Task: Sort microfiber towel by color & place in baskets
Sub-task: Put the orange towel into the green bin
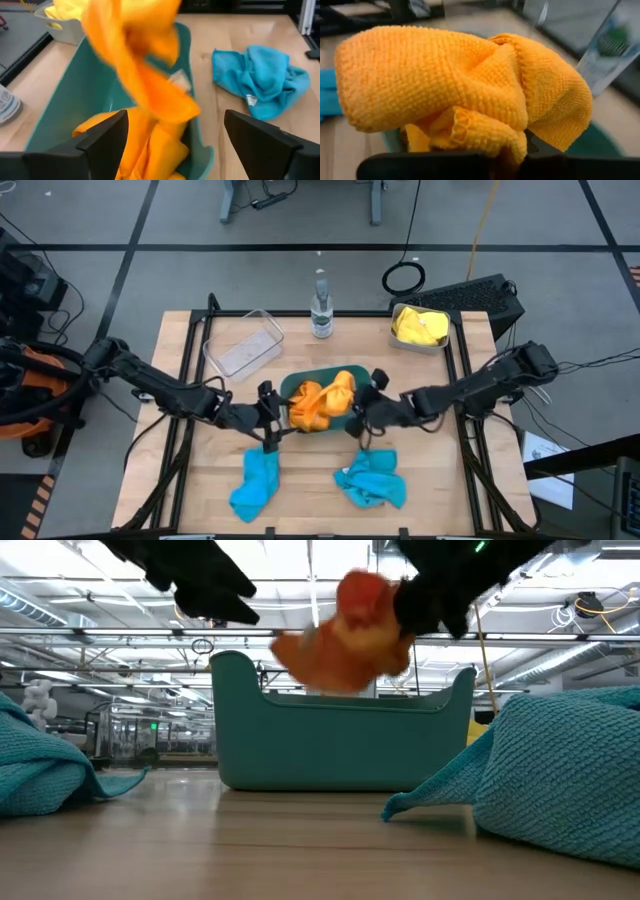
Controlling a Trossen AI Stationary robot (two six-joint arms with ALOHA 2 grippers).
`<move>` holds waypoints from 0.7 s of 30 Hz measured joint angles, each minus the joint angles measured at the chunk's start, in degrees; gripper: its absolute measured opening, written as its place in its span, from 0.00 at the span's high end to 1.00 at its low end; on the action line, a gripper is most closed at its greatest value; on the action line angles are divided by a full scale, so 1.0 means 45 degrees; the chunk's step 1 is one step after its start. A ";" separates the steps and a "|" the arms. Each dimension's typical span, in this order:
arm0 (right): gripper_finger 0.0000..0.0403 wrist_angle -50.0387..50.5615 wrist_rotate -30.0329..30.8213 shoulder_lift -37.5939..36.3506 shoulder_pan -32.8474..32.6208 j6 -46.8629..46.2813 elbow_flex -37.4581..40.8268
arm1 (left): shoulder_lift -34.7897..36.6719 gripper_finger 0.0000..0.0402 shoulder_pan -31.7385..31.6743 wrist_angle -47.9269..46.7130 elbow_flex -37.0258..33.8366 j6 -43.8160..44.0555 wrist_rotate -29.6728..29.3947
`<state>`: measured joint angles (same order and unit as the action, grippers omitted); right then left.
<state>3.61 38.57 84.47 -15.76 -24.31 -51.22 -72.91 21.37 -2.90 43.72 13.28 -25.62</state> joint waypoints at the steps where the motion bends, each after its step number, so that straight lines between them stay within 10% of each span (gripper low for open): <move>1: 0.96 0.0057 -0.0453 0.0196 0.0296 -0.0226 0.0000 | 0.0040 0.17 0.0110 -0.0011 0.0001 -0.0004 -0.0011; 8: 0.89 0.0958 -0.2105 0.0825 0.1381 -0.1767 0.0000 | 0.0221 0.17 0.0821 -0.0245 0.0001 0.0010 -0.0026; 21: 0.43 0.2579 -0.2739 0.0691 0.1641 -0.2357 0.0000 | 0.0216 0.17 0.1464 -0.0752 0.0001 0.0726 -0.0099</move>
<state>15.22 26.24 87.57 -8.38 -34.92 -51.22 -71.94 27.95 -6.28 43.72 16.54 -26.06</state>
